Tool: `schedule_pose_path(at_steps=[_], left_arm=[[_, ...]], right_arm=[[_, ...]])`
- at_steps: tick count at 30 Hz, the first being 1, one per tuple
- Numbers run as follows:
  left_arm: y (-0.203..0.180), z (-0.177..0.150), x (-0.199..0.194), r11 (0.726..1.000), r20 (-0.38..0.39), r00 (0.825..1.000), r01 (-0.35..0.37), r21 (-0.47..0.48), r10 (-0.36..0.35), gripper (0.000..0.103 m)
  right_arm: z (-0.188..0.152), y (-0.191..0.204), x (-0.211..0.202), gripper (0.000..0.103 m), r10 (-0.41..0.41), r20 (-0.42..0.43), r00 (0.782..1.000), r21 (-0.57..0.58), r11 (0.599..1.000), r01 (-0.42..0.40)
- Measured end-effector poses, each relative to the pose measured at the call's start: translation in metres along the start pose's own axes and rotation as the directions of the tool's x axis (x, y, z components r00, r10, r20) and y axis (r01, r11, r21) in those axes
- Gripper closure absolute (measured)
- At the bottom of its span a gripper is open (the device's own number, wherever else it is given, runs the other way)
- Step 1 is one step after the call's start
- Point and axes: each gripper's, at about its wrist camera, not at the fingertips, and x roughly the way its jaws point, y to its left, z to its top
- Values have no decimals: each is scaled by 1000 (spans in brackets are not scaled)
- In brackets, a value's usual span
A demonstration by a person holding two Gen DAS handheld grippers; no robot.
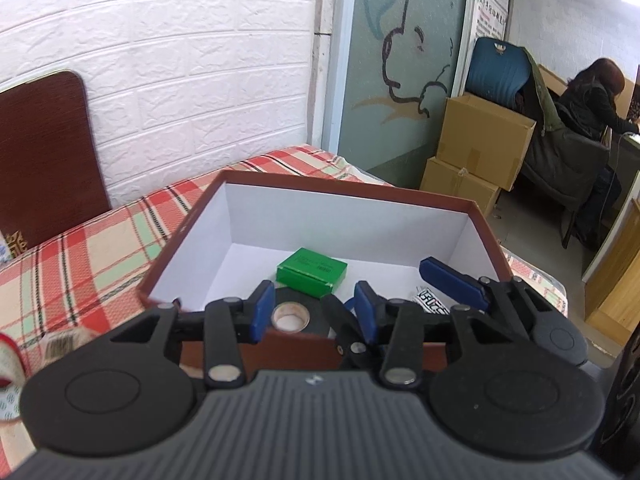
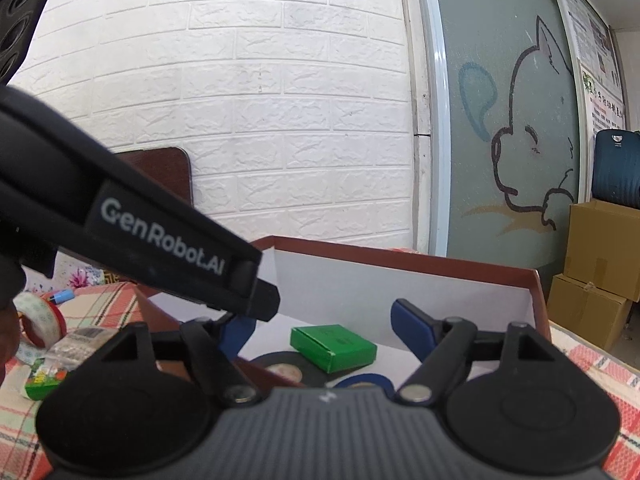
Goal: Organize objects
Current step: 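Carry the green box into the brown box and open the left gripper, then move the left gripper back toward the green snack packet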
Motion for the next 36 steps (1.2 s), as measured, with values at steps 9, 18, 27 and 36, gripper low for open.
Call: schedule_pose_path(at_steps=[9, 18, 27, 36], left_arm=[[24, -32, -42, 996, 28, 998, -56, -66, 58, 56], [42, -68, -62, 992, -5, 998, -59, -108, 59, 56], [65, -116, -64, 982, -97, 991, -105, -154, 91, 55], [109, -158, -81, 947, -153, 967, -232, -222, 201, 55]], right_arm=[[-12, 37, -25, 22, 34, 19, 999, -70, 997, -33], [-25, 62, -48, 22, 67, -17, 998, -121, 990, -69], [-51, 69, -50, 23, 132, -197, 971, -57, 988, -146], [-71, 105, -46, 25, 207, -309, 928, -109, 962, -251]])
